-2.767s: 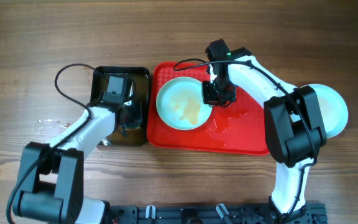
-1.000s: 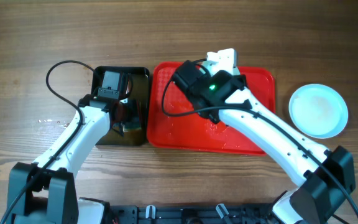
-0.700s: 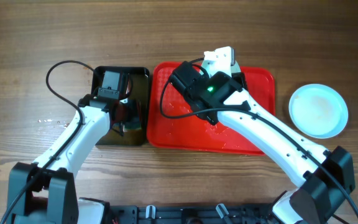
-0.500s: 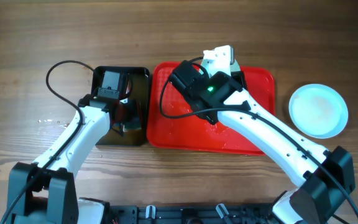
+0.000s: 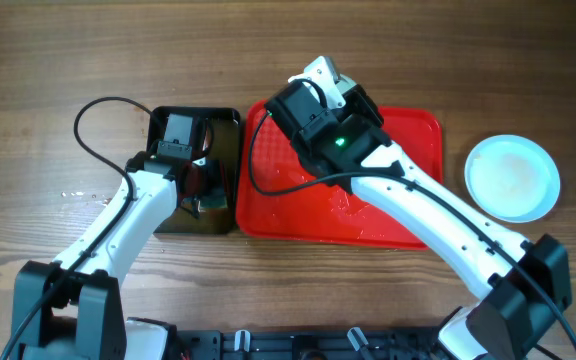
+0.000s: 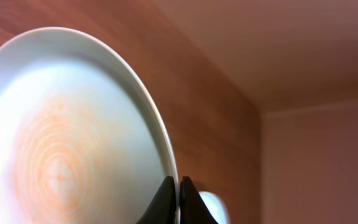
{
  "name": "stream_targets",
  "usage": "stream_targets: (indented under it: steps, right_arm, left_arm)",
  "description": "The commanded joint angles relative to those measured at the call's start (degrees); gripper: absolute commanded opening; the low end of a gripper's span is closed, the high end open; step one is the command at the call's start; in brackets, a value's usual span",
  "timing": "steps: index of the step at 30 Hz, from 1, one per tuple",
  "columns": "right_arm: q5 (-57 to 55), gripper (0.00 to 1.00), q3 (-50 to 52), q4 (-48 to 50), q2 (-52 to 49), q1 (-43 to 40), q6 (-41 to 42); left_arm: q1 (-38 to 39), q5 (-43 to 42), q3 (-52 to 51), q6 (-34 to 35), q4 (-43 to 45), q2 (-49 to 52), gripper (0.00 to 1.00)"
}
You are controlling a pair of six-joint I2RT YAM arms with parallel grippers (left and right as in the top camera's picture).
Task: Clean dirty plates on tray and stack at the side
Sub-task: 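Lift the white plate with right gripper and carry it right of tray, then lower the plate onto the plate stack and open the right gripper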
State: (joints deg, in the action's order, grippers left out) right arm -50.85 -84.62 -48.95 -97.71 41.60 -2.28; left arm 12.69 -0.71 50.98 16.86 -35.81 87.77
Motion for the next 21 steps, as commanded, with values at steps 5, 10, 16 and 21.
stream_targets:
  steps: [5, 10, 16, 21]
  right_arm:
    - [33.7, 0.04, -0.1, -5.9, 1.1, -15.3, 24.2]
    - [47.5, 0.04, -0.1, -8.9, 1.1, -34.9, 26.4]
    - [55.0, 0.04, 0.2, -12.3, 1.1, -59.8, 23.7]
    - [56.1, 0.04, 7.1, -8.9, 1.1, -74.0, 23.1]
  left_arm:
    - [-0.2, 0.6, 0.8, 0.5, 0.2, -1.0, 0.63]
    - [-0.2, 0.6, 0.8, 0.5, 0.0, -1.0, 0.63]
    - [-0.2, 0.6, 0.8, 0.5, 0.0, -1.0, 0.63]
    - [-0.2, 0.6, 0.8, 0.5, 0.0, -1.0, 0.63]
